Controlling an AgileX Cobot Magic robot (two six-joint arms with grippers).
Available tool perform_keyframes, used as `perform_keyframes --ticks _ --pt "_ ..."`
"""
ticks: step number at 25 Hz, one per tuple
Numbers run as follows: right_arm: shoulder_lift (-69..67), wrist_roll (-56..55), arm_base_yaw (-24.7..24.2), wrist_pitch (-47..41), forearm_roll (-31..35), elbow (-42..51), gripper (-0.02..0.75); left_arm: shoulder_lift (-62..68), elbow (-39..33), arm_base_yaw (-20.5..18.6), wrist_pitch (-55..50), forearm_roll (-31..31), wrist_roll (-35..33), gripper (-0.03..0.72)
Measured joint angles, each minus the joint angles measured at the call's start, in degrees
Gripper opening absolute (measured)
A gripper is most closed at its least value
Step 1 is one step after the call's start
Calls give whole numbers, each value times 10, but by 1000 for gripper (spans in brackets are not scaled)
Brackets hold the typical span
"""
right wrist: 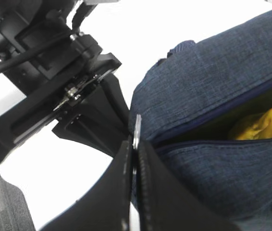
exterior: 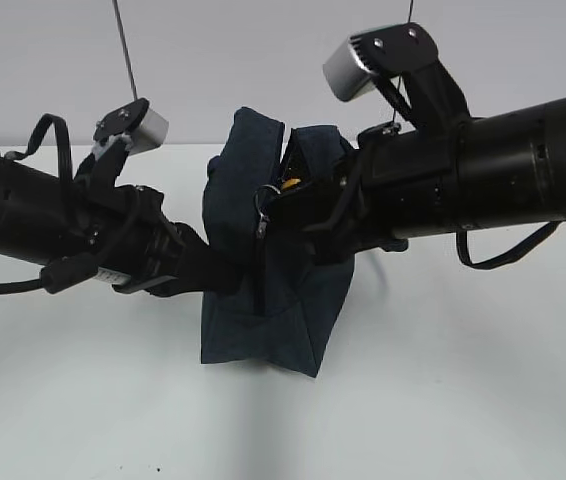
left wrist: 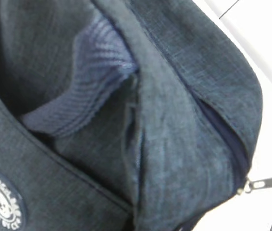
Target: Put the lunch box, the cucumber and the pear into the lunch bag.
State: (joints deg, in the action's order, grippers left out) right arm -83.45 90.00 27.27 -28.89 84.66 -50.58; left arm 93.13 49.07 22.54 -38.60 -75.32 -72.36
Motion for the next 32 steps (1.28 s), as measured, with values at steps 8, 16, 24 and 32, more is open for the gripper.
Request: perform_keyframes --ticks 8,16,24,32 --pt "0 0 -9 9 0 -13 6 0 5 0 -11 57 0 -6" --pt "-12 0 -15 10 0 -39 6 0 5 0 -29 82 0 -6" --pt "-40 0 -15 22 1 -59 6 0 5 0 -59 98 0 -6" --pt "-64 0 -15 26 1 -83 6 0 5 -1 -76 106 0 -6"
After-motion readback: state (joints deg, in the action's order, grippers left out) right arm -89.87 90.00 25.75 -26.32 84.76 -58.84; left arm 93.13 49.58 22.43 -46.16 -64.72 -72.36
